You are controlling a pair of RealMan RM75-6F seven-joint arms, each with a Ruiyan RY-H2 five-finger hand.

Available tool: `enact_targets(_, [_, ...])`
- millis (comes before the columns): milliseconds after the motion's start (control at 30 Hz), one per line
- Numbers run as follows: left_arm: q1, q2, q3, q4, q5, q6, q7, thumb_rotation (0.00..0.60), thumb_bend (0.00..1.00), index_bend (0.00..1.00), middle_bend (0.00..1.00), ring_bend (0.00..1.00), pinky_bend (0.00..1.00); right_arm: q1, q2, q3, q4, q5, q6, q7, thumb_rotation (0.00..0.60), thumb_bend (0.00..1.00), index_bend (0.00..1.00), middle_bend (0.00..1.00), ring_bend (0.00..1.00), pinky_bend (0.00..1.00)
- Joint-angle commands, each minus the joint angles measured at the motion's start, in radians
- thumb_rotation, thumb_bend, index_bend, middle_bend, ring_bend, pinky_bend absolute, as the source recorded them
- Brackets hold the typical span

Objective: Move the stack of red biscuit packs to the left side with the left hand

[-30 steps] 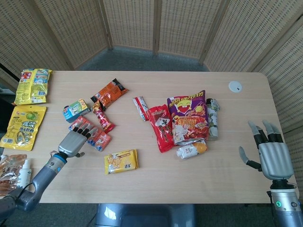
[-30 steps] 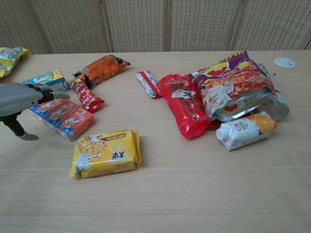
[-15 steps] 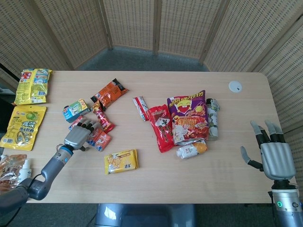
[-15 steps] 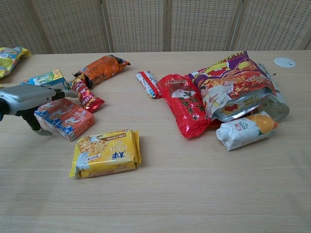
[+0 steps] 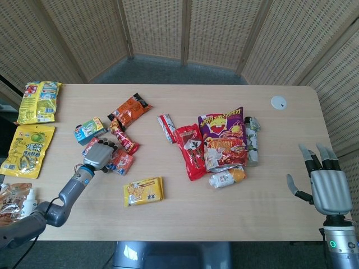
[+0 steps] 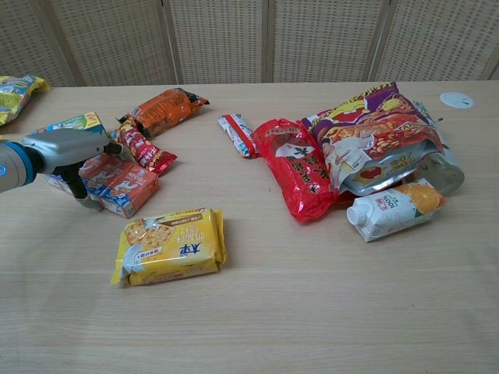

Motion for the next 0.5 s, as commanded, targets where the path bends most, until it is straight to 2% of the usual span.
enact_targets(33, [-0.005,-0.015,0.002,0.016,0.002,-0.003,-0.017,0.600,0.23,0.44,0.41,0.55,0.32,0.000,0.001,0.001,-0.001,0.002,-0.001,0.000,0.071,0.44,0.00,0.24,0.00,0.03])
enact_targets(167, [-0.010,-0.030,0.009,0.037,0.006,-0.009,-0.017,0.600,0.25,0.46,0.45,0.60,0.42,0.001,0.000,0.002,0.001,0.005,-0.005,0.003,0.067,0.44,0.00,0.24,0.00,0.03])
enact_targets(300, [-0.007,-0.044,0.002,0.045,0.017,0.029,-0.040,0.600,0.39,0.60,0.56,0.71,0.60,0.001,-0.002,0.002,0.004,0.007,-0.006,0.006,0.066,0.44,0.00,0.24,0.00,0.03])
enact_targets(367, [-0.005,-0.042,-0.007,0.038,0.021,0.054,-0.062,0.600,0.41,0.64,0.60,0.75,0.65,0.002,-0.004,0.002,0.008,0.008,-0.008,0.008,0.067,0.44,0.00,0.24,0.00,0.03])
enact_targets(500, [-0.003,-0.001,-0.030,-0.020,0.026,0.101,-0.092,0.600,0.43,0.69,0.65,0.79,0.69,0.004,-0.010,0.002,0.014,0.006,-0.012,0.014,0.072,0.44,0.00,0.24,0.00,0.03])
